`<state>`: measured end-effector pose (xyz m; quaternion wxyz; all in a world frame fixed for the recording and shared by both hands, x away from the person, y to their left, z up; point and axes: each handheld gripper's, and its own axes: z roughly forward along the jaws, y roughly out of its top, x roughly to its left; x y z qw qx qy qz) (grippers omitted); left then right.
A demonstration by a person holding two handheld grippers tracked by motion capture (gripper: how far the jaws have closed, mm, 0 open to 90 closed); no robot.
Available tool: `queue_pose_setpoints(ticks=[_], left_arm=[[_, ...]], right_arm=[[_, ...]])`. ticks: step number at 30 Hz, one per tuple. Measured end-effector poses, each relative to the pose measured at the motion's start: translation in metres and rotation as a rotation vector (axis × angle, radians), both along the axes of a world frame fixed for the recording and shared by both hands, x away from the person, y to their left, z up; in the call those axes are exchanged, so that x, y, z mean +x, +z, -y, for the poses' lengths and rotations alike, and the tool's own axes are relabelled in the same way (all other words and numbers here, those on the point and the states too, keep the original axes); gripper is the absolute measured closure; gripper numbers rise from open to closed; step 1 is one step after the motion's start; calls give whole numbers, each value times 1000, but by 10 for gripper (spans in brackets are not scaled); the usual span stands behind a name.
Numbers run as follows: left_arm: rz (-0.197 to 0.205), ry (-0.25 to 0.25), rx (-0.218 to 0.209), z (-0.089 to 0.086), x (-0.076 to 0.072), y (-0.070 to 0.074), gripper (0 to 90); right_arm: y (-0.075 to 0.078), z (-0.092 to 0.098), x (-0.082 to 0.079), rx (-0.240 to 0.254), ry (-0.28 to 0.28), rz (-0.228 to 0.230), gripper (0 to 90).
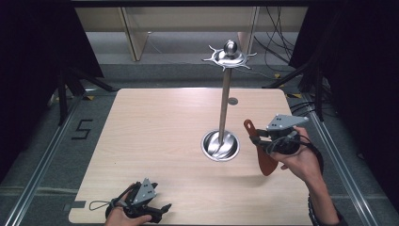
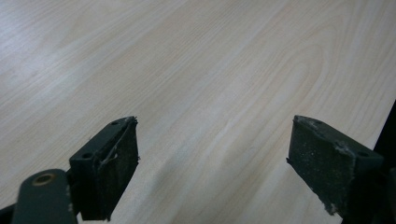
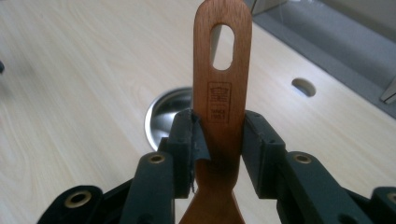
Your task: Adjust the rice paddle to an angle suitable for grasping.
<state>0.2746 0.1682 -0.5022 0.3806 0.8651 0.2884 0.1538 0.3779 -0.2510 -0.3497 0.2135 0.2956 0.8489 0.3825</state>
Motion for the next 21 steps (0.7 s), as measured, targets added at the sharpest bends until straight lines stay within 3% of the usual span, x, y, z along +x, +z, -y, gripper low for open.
queue_pose_setpoints(ticks=[1,3,4,9,10,12,14,15,17,18,21], left_arm=[[1,1,2,0,0,0,155],[3,1,4,0,1,0,155],[3,0,2,0,0,0,156],[2,2,4,0,1,0,155],[2,1,3,0,0,0,155],[-10,5,-5,0,0,-1,155],[-12,7,-6,0,0,-1,156],[2,3,4,0,1,0,155],[-6,6,-1,0,0,-1,155],[-11,10,1,0,1,-1,155],[0,3,5,0,0,0,156]], right_arm=[[3,1,0,15,-10,26,672],[8,3,0,38,-9,22,672],[10,4,-1,54,-19,48,671],[20,8,-2,95,-7,53,671],[21,8,-1,106,-13,86,672],[25,9,-2,129,-4,72,672],[29,11,-2,140,3,97,672],[31,11,-4,163,-9,86,671],[35,13,-3,155,3,114,671],[37,13,-4,178,1,104,671],[42,15,-4,188,-3,135,672]])
